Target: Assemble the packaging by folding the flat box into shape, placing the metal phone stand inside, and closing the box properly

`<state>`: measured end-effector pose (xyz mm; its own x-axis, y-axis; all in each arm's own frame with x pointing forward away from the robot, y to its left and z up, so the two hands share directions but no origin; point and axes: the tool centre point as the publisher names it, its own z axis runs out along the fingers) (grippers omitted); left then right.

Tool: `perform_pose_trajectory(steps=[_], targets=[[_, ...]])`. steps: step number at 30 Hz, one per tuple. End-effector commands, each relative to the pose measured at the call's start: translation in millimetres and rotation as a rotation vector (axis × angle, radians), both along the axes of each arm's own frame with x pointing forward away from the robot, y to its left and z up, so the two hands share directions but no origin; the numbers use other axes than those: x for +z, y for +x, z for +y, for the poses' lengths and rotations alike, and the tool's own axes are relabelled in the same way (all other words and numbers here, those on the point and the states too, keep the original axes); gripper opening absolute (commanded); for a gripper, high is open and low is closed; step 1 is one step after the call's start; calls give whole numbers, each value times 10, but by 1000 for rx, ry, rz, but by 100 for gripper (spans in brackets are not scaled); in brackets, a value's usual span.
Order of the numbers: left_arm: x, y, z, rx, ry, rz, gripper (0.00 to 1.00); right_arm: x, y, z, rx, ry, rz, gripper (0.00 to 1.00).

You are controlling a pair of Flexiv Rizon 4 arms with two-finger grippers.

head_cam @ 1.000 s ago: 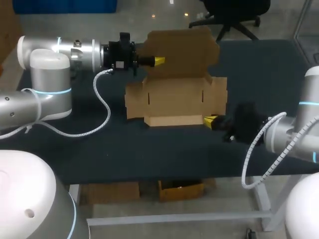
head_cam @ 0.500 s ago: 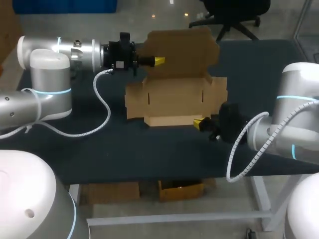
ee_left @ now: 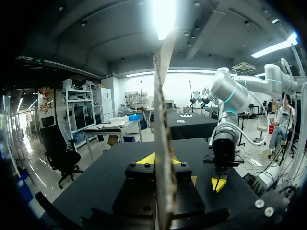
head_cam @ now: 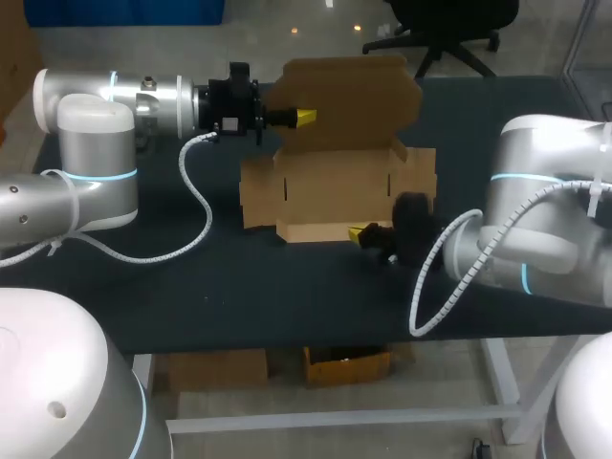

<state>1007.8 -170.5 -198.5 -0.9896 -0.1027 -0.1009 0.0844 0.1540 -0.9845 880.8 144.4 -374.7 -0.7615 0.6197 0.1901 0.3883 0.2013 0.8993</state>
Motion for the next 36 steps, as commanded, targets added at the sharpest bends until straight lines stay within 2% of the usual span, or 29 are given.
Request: perform_pose_trajectory(steps=[1, 17, 36], targets=[[-6, -11, 0, 2, -3, -2, 0, -198, 209, 302, -6, -13, -1, 0], [-6, -11, 0, 2, -3, -2, 0, -388, 281, 349, -31, -42, 21, 0], [-6, -11, 0, 2, -3, -2, 0, -531, 338, 303, -54, -34, 36, 0]])
